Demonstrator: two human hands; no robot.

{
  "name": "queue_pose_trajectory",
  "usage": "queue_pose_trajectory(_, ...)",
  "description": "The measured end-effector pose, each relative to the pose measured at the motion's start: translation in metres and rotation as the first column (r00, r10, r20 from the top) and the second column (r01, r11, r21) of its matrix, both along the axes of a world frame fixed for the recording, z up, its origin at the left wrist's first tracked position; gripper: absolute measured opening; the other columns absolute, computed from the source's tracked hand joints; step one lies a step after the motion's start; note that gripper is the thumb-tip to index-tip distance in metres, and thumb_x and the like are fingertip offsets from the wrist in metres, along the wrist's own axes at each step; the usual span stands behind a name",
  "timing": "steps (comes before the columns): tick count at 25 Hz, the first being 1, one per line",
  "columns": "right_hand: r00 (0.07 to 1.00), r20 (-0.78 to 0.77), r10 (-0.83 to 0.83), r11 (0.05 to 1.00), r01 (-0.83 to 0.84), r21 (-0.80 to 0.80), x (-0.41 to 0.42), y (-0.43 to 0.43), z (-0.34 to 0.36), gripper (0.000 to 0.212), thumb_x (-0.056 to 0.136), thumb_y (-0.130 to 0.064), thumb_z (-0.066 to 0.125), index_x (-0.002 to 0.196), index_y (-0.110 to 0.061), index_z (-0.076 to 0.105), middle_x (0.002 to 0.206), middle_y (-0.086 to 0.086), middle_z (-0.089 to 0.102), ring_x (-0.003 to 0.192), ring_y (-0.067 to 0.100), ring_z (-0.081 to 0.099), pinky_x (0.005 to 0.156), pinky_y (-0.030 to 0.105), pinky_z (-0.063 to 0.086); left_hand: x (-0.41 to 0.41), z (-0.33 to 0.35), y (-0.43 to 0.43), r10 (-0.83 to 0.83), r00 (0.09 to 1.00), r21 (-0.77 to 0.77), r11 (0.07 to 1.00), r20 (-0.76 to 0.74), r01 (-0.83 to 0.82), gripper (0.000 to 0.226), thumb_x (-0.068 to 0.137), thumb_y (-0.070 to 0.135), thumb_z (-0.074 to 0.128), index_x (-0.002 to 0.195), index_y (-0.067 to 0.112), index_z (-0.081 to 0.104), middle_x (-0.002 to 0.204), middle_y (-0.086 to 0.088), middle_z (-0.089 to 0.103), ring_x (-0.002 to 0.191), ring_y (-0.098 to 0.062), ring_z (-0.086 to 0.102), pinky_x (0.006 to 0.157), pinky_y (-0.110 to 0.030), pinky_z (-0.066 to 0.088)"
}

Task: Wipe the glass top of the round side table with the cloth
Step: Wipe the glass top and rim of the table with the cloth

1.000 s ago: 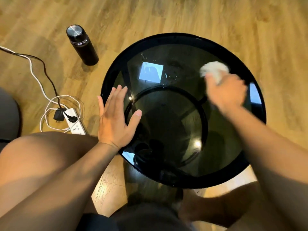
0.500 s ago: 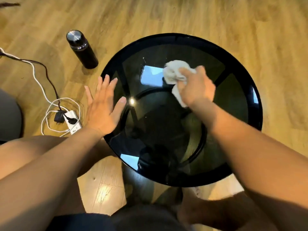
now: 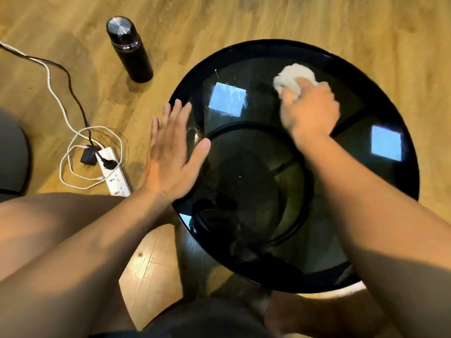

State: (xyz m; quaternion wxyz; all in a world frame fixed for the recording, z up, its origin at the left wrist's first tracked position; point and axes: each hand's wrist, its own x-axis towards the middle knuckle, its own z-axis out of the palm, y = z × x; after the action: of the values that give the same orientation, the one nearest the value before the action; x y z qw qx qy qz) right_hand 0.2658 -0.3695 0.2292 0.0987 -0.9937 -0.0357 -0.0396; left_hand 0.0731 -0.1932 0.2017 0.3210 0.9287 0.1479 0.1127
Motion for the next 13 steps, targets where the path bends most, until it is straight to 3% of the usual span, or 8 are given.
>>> queue_pose_trajectory(2,0.97,-0.061,0.233,0.972,-0.233,0.021,-0.048,0.07,0.0,0.041,0.096,-0.049,0.042,0.133,-0.035,0.053,0.125,0.011,0.054,0.104,0.034,0.061,0.081,0.036,0.045,-0.001,-0.002,0.0,0.009,1.0,-0.008,1.0,0.021,-0.008,0.074,0.095,0.05,0.029,0.156,0.009,0.019,0.165,-0.014,0.017,0.154,-0.025,0.005,0.125,-0.043,-0.002)
queue_pose_trajectory(4,0.858,-0.149,0.491,0.871,-0.487,0.063,-0.089,0.12,0.004,0.041,0.098,-0.041,0.041,0.138,-0.037,0.048,0.127,0.008,0.05,0.102,0.03,0.061,0.076,0.035,0.042,-0.001,-0.004,0.001,0.043,0.997,-0.082,0.996,0.072,-0.037,0.075,0.094,0.048,0.026,0.154,0.003,0.02,0.164,-0.019,0.017,0.154,-0.028,0.008,0.125,-0.043,0.001)
queue_pose_trajectory(7,0.778,-0.171,0.605,0.795,-0.604,0.064,-0.086,0.12,0.007,0.043,0.098,-0.039,0.042,0.141,-0.039,0.044,0.128,0.008,0.048,0.103,0.029,0.059,0.074,0.036,0.04,-0.002,-0.004,0.001,0.075,0.995,-0.146,0.987,0.069,-0.065,0.077,0.092,0.048,0.029,0.154,0.004,0.019,0.164,-0.018,0.016,0.154,-0.027,0.006,0.125,-0.045,0.003)
queue_pose_trajectory(9,0.83,-0.103,0.548,0.835,-0.551,-0.001,-0.058,0.077,0.004,0.043,0.096,-0.038,0.045,0.139,-0.04,0.047,0.126,0.008,0.05,0.107,0.029,0.057,0.076,0.036,0.04,-0.002,-0.003,-0.001,0.056,0.998,-0.116,0.992,0.033,-0.051,0.075,0.092,0.05,0.031,0.155,0.01,0.019,0.165,-0.011,0.015,0.153,-0.018,0.0,0.124,-0.036,-0.004)
queue_pose_trajectory(13,0.997,-0.03,0.072,0.996,-0.073,-0.05,0.02,-0.069,0.001,0.041,0.088,-0.038,0.049,0.127,-0.029,0.059,0.121,0.016,0.055,0.107,0.039,0.059,0.083,0.042,0.047,-0.004,-0.004,0.0,0.033,0.999,-0.082,0.996,0.024,-0.031,0.074,0.093,0.051,0.032,0.155,0.012,0.02,0.166,-0.009,0.014,0.154,-0.017,-0.002,0.123,-0.033,-0.006)
